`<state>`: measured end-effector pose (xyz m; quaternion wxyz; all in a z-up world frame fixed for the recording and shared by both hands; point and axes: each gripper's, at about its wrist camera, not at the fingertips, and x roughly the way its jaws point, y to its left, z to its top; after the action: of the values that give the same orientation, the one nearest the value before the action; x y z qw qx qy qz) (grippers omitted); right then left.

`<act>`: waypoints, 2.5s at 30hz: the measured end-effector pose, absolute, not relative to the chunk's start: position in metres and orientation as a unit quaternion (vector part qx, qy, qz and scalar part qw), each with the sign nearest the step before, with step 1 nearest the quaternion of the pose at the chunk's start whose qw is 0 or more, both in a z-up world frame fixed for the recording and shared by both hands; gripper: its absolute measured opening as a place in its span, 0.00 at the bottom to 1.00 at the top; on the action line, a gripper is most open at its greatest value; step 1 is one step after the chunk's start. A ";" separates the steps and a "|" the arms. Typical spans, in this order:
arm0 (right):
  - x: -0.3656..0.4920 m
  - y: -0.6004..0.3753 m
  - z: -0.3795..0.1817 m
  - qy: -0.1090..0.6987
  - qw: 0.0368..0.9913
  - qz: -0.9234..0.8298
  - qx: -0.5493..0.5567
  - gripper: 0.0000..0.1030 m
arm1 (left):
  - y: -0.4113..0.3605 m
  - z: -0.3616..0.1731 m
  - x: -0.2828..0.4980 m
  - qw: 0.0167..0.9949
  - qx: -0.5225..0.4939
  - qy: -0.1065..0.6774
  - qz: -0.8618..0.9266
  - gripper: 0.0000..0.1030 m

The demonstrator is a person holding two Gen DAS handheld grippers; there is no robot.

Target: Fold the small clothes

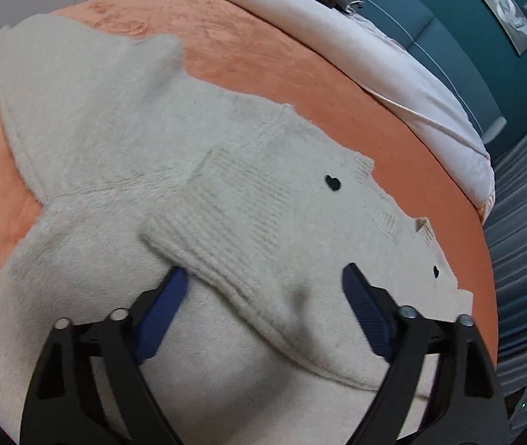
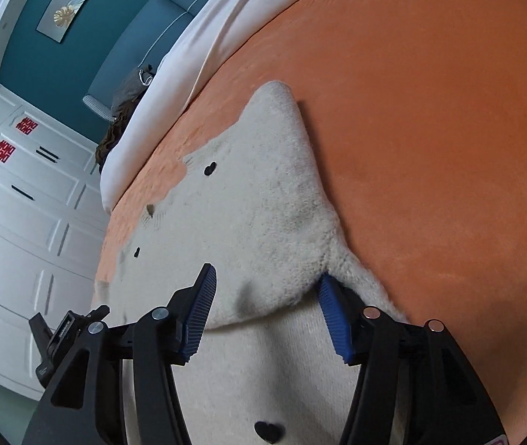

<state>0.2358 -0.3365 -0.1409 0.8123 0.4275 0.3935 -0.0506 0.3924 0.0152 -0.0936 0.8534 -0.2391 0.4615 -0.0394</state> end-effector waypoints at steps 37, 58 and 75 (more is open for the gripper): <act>0.357 -0.443 -0.156 0.419 0.813 -0.163 0.369 0.00 | -0.028 -0.118 0.382 0.899 -0.139 0.397 -0.119 0.83; 0.190 -0.249 -0.119 0.430 0.868 -0.033 0.247 0.34 | 0.183 -0.070 0.388 0.874 -0.307 0.375 0.036 0.95; 0.185 -0.202 -0.139 0.450 0.878 -0.014 0.161 0.84 | 0.351 -0.091 0.485 0.840 -0.282 0.428 0.175 0.38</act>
<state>0.1851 -0.2020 -0.1388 0.8780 0.1612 0.4504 -0.0136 0.4847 0.3510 -0.0908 0.8404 -0.2824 0.4283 0.1748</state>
